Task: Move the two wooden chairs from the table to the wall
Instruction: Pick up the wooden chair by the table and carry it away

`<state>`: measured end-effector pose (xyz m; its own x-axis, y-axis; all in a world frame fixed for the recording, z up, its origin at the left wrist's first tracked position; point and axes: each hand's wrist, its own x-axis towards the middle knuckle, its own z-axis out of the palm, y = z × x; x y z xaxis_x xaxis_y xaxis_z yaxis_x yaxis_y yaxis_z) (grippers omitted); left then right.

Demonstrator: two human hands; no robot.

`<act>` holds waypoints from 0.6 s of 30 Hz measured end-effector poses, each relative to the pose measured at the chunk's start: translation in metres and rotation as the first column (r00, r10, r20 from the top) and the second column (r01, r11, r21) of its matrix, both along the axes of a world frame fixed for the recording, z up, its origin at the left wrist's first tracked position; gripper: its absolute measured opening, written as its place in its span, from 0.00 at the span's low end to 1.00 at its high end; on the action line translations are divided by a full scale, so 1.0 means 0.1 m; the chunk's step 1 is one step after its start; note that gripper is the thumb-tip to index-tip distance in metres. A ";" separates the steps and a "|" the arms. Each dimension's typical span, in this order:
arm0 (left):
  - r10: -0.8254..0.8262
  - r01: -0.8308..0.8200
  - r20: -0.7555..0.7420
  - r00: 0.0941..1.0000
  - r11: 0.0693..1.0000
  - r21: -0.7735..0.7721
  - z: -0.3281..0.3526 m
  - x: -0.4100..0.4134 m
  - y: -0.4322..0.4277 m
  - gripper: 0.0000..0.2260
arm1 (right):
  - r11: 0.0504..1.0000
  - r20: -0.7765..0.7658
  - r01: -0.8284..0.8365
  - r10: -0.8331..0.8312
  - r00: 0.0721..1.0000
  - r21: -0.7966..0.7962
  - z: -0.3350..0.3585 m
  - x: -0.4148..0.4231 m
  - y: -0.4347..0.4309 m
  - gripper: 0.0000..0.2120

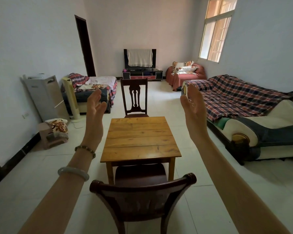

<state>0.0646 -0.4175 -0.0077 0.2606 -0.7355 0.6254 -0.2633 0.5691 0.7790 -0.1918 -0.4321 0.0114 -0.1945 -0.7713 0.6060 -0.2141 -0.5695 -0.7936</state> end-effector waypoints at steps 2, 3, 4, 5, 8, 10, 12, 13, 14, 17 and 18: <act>-0.007 0.007 0.012 1.000 1.000 -0.004 0.01 0.07 -0.26 0.46 | 1.000 0.000 0.004 -0.004 1.000 0.001 0.01 0.07 -0.21 0.24; -0.020 0.020 0.022 1.000 1.000 0.002 0.01 0.11 -0.39 0.45 | 1.000 -0.001 0.009 -0.009 1.000 0.000 0.01 0.10 -0.33 0.24; -0.034 0.033 0.042 0.999 0.999 0.011 0.00 0.14 -0.52 0.43 | 1.000 0.000 0.017 -0.017 1.000 -0.007 0.01 0.11 -0.43 0.24; -0.042 0.040 0.070 0.997 0.999 0.020 -0.02 0.17 -0.62 0.41 | 1.000 0.001 0.023 -0.023 1.000 -0.015 0.01 0.12 -0.52 0.24; -0.059 0.055 0.107 0.992 0.997 0.045 -0.11 0.28 -0.93 0.34 | 1.000 0.008 0.031 -0.031 0.999 -0.001 -0.03 0.12 -0.79 0.24; -0.055 0.050 0.097 0.994 0.997 0.055 -0.15 0.33 -1.06 0.34 | 1.000 0.012 0.027 -0.027 1.000 0.007 -0.06 0.13 -0.93 0.24; -0.034 0.029 0.087 0.996 0.997 0.067 -0.17 0.37 -1.20 0.35 | 0.999 0.011 0.033 -0.033 0.999 0.011 -0.09 0.15 -1.07 0.24; -0.025 0.019 0.086 0.996 0.997 0.071 -0.16 0.38 -1.25 0.36 | 0.999 0.009 0.033 -0.033 0.999 0.010 -0.10 0.16 -1.13 0.24; -0.017 0.011 0.085 0.996 0.997 0.077 -0.17 0.39 -1.29 0.37 | 0.999 0.004 0.032 -0.032 0.999 0.016 -0.11 0.18 -1.19 0.23; -0.006 -0.001 0.069 0.998 0.996 0.088 -0.18 0.38 -1.40 0.45 | 0.999 -0.012 0.011 -0.010 1.000 0.039 -0.14 0.18 -1.34 0.24; -0.003 -0.002 0.064 0.998 0.996 0.091 -0.19 0.37 -1.43 0.47 | 0.999 -0.013 0.002 -0.002 1.000 0.044 -0.15 0.17 -1.38 0.24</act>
<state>0.1019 -0.5603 -0.0264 0.2217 -0.7904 0.5711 -0.3141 0.4966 0.8092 -0.1746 -0.5696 -0.0035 -0.1887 -0.7967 0.5742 -0.2254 -0.5340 -0.8149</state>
